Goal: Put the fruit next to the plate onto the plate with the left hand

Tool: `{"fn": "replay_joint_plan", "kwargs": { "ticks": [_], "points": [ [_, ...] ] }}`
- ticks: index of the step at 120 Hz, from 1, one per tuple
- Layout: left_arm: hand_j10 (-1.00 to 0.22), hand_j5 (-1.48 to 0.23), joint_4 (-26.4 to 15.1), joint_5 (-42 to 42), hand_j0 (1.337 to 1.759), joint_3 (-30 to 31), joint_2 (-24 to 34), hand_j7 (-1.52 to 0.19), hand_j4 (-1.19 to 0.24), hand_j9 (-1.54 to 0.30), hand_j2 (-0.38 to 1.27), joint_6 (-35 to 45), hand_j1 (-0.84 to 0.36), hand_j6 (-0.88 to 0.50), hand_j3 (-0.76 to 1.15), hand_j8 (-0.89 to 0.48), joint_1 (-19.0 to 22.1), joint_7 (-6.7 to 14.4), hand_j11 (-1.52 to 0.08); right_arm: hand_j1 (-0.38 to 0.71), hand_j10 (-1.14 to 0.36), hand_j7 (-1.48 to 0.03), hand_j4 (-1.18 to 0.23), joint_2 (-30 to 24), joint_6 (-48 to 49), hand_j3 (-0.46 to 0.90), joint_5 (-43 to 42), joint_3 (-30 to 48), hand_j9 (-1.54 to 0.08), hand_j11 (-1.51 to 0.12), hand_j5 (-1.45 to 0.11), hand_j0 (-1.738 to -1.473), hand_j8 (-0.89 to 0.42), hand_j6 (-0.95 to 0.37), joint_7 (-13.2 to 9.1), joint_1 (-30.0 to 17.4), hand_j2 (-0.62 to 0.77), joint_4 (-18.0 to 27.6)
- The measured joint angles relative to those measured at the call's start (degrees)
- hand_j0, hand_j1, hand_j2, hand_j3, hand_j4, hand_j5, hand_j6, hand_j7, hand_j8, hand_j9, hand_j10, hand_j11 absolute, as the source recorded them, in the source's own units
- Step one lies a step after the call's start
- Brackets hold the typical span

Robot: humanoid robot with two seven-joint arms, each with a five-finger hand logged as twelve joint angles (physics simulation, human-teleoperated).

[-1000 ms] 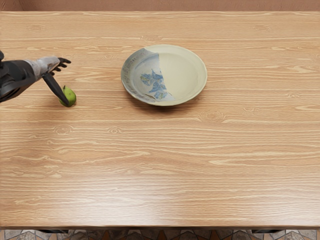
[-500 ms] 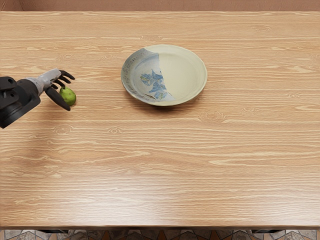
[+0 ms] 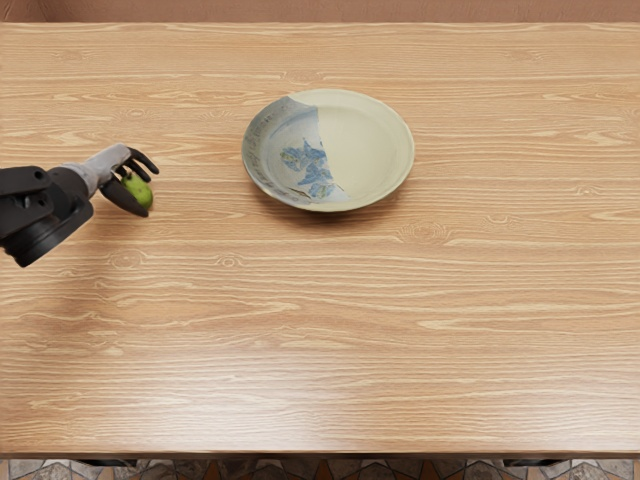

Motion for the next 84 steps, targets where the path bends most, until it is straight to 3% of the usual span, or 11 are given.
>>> {"fn": "replay_joint_plan", "kwargs": {
  "ticks": [32,49,84],
  "points": [
    [-0.58,-0.75,0.1,0.0,1.655,0.1,-0.1,-0.76,-0.60,-0.78,0.15,-0.1,-0.27,-0.55,0.00,-0.43,0.5,0.1,-0.78,-0.33,-0.02,-0.02,-0.02,0.0,0.0,0.00,0.0,0.0,-0.02,-0.02,-0.02,-1.658,-0.02,-0.02,0.0,0.0,0.00,0.0],
    [-0.63,-0.80,0.1,0.0,1.654,0.1,0.0,-0.82,-0.66,-0.85,0.28,-0.1,-0.26,-0.58,0.00,-0.46,0.5,0.2,-0.85,-0.33,-0.02,-0.02,-0.02,0.0,0.0,0.00,0.0,0.0,-0.02,-0.02,-0.02,-1.658,-0.02,-0.02,0.0,0.0,0.00,0.0],
    [-0.60,-0.89,-0.3,-0.8,1.654,-0.3,-0.1,-0.89,-0.68,-0.90,0.33,-1.0,-0.28,-0.55,0.00,-0.44,-1.0,0.1,-0.90,-0.33,-0.02,-0.02,-0.02,0.0,0.0,0.00,0.0,0.0,-0.02,-0.02,-0.02,-1.658,-0.02,-0.02,0.0,0.0,0.00,0.0]
  ]
}}
